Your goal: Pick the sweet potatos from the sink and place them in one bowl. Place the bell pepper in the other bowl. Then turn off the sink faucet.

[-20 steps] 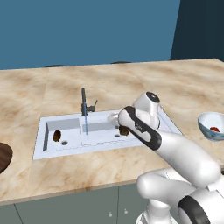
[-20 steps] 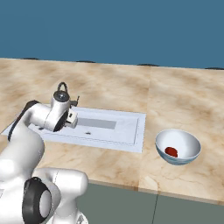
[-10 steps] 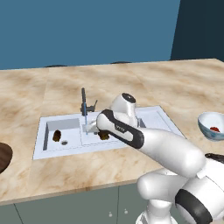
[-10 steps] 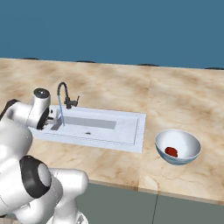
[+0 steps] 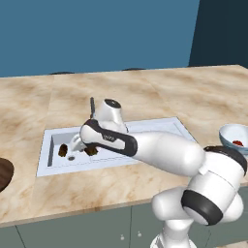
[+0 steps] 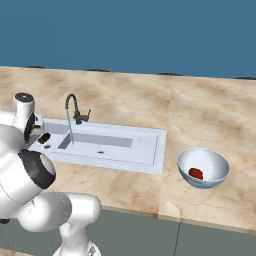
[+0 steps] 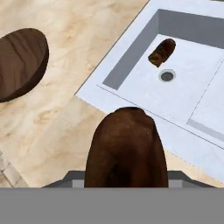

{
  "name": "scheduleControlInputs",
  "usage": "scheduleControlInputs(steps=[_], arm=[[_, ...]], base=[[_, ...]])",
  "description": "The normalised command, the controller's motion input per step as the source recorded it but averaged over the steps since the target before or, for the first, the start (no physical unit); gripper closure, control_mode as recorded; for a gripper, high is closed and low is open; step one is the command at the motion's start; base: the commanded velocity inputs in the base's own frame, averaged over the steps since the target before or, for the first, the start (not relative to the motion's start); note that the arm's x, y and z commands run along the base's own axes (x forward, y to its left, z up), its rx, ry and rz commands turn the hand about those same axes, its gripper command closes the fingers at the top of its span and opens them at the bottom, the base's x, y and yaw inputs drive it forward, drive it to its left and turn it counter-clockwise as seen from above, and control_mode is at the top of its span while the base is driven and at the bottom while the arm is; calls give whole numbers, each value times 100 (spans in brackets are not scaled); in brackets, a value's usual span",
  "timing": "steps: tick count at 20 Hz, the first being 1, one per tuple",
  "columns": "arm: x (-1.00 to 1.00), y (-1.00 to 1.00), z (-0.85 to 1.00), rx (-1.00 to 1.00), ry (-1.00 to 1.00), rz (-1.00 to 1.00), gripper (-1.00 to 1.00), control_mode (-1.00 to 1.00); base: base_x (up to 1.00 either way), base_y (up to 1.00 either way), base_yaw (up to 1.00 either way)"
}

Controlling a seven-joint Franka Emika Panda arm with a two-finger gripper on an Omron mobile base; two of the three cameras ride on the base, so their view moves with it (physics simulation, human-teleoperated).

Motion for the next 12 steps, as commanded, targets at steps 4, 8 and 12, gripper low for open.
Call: scheduleControlInputs(steps=[4,8,12], arm=[[0,83,1,-9,0,20,100,-100],[0,73,0,-8,-4,20,100,-100],[0,54,0,-4,-11,20,100,-100]], base=[[0,0,0],[0,0,0],[0,0,0]])
